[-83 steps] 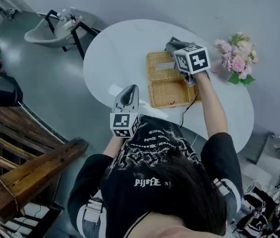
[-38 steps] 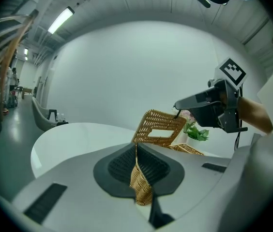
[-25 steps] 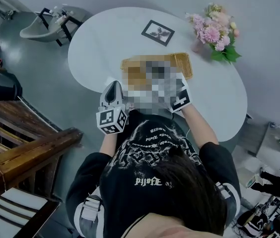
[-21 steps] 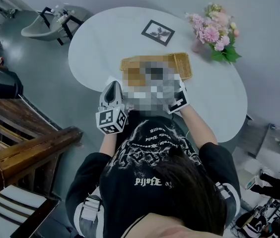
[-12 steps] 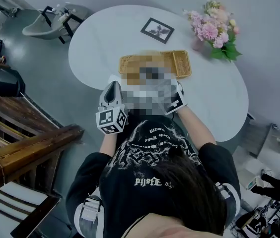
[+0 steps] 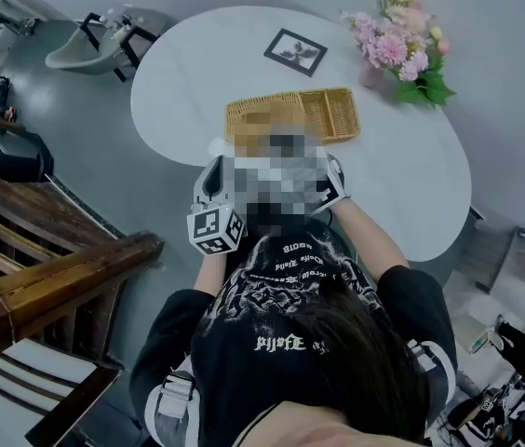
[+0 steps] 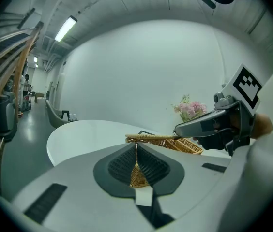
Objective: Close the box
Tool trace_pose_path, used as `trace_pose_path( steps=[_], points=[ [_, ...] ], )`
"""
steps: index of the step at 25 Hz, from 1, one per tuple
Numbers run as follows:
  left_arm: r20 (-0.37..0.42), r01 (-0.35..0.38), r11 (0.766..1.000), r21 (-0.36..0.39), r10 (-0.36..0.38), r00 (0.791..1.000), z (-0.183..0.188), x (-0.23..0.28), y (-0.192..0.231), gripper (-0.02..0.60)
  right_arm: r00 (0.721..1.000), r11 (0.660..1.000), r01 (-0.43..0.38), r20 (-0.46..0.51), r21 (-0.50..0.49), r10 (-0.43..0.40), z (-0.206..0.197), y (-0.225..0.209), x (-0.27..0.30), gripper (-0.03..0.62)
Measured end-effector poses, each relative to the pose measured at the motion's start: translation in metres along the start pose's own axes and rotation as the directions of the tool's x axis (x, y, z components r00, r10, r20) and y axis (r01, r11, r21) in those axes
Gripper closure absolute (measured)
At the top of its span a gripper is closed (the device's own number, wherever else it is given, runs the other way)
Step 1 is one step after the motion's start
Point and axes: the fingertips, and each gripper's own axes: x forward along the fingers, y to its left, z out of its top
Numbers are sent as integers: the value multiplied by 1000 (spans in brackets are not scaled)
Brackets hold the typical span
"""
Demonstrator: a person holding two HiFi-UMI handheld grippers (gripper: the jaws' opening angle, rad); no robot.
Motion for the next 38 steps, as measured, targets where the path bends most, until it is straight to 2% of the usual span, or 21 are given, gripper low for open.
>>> trace_pose_path(
  steps=[11,17,26,32,38],
  points=[
    [-16,5,1000,0,-5,1000,-13,-12,-5,554,999,999,36,-20,11,-36,-35,3,7,557],
    [-35,13,1000,-7,-13,999,-21,-16,-4,554,995,998,53,-80,-24,-54,-58,8,17,557],
    [-48,4,1000,-10,-5,999,-26,-20,0,554,990,990,119,-69,-79,-124,-73,8,24,557],
    [-55,12,1000,-21,-13,998,-32,-23,-1,554,989,991,132,-63,-4,-132,-75,8,24,551],
    [-54,43,999,-21,-44,998,-36,-24,-13,554,994,993,93,-70,77,-88,-83,16,15,474]
  ],
)
